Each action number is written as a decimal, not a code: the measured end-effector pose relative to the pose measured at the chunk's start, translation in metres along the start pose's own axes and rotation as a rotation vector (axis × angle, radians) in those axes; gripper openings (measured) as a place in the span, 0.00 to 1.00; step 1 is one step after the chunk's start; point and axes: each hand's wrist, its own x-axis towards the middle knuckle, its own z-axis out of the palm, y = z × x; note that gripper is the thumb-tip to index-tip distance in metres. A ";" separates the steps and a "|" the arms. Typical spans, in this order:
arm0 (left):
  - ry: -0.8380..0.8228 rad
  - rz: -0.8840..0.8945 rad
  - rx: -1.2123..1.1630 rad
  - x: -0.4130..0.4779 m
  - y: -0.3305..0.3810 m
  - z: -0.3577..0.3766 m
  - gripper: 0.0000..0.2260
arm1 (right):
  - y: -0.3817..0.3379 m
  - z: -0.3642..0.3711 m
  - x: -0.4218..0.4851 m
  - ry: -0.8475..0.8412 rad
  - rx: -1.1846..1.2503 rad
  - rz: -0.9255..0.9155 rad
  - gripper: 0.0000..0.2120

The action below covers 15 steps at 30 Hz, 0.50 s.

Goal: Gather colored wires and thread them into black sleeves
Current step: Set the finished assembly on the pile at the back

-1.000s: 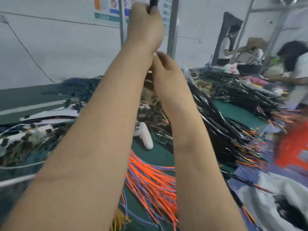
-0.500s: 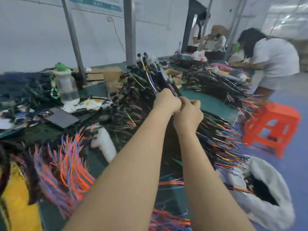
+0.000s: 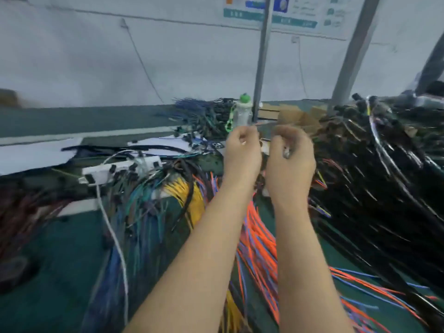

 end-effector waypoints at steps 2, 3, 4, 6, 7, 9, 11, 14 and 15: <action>0.150 0.003 0.050 -0.004 0.001 -0.066 0.05 | -0.016 0.038 -0.042 -0.214 0.061 0.044 0.08; 0.216 -0.006 0.062 -0.009 0.001 -0.098 0.05 | -0.023 0.055 -0.063 -0.311 0.084 0.061 0.08; 0.280 -0.010 0.073 -0.015 0.000 -0.130 0.05 | -0.030 0.071 -0.085 -0.395 0.104 0.074 0.08; 0.426 -0.011 0.112 -0.032 -0.002 -0.192 0.04 | -0.044 0.100 -0.129 -0.564 0.129 0.089 0.09; 0.494 -0.006 0.140 -0.041 -0.002 -0.219 0.03 | -0.052 0.113 -0.151 -0.647 0.138 0.097 0.09; 0.625 0.004 0.196 -0.060 0.000 -0.279 0.06 | -0.070 0.142 -0.197 -0.829 0.144 0.101 0.09; 0.698 -0.032 0.291 -0.069 -0.001 -0.317 0.10 | -0.078 0.167 -0.224 -0.981 0.069 0.073 0.10; 0.805 -0.107 0.400 -0.079 0.000 -0.375 0.13 | -0.090 0.206 -0.268 -1.121 -0.156 0.013 0.13; 0.817 -0.123 0.409 -0.080 0.000 -0.389 0.13 | -0.090 0.216 -0.277 -1.118 -0.285 -0.033 0.17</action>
